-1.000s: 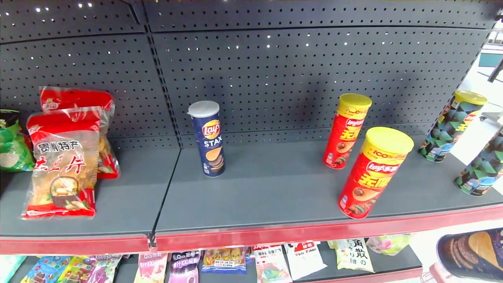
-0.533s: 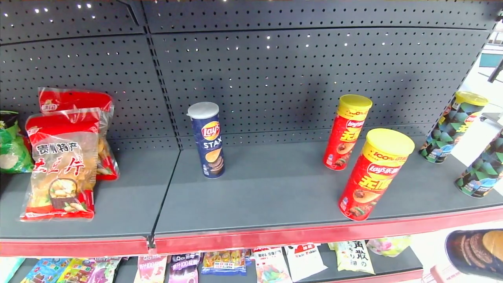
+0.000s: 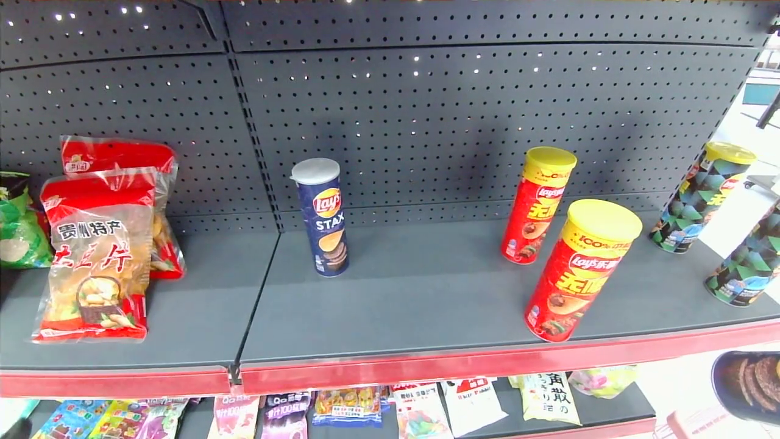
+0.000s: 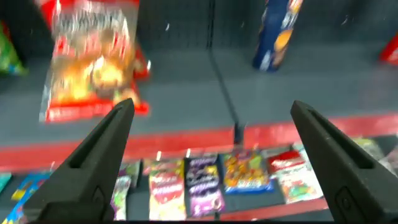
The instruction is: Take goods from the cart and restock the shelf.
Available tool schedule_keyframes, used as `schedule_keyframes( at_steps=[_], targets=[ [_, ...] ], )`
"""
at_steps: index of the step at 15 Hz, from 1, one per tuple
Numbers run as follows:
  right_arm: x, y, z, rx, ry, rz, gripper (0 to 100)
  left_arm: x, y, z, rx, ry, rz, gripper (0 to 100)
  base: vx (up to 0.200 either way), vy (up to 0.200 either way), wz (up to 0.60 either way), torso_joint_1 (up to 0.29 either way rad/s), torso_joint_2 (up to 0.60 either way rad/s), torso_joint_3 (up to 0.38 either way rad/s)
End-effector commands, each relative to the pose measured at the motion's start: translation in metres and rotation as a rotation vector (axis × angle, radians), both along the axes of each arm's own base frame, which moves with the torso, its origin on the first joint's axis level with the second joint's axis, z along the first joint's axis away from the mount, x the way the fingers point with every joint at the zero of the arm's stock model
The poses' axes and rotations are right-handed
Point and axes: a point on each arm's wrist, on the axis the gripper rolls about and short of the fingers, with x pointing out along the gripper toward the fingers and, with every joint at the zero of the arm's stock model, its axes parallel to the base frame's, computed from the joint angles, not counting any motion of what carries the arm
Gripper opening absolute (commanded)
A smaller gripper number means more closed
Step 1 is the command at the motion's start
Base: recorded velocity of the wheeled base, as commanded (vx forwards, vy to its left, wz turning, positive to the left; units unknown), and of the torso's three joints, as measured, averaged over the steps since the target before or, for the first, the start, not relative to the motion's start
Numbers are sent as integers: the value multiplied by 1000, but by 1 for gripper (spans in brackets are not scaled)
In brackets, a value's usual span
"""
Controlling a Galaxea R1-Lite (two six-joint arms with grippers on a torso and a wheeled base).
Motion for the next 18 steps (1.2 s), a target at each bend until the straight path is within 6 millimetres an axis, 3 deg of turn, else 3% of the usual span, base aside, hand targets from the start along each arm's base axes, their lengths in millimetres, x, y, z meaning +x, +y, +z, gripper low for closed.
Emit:
schedule_keyframes(
  at_steps=[1,2,4,8,11,18],
  targets=[
    [1,0,1,-1,6,-4,0,121,-15,64,51,132,-210,100,0,0,0,0,0,0],
    [3,1,3,-3,13,-5,0,153,-22,65,59,121,-314,100,0,0,0,0,0,0],
    [4,1,7,-3,15,-15,0,199,-29,53,66,195,-421,100,0,0,0,0,0,0],
    [5,1,4,-5,27,-33,0,260,-39,21,173,201,-586,100,0,0,0,0,0,0],
    [8,2,3,-9,43,-36,0,282,-51,9,177,166,-673,100,0,0,0,0,0,0],
    [10,2,1,-12,63,-36,0,327,-68,8,176,129,-658,100,0,0,0,0,0,0]
  ],
)
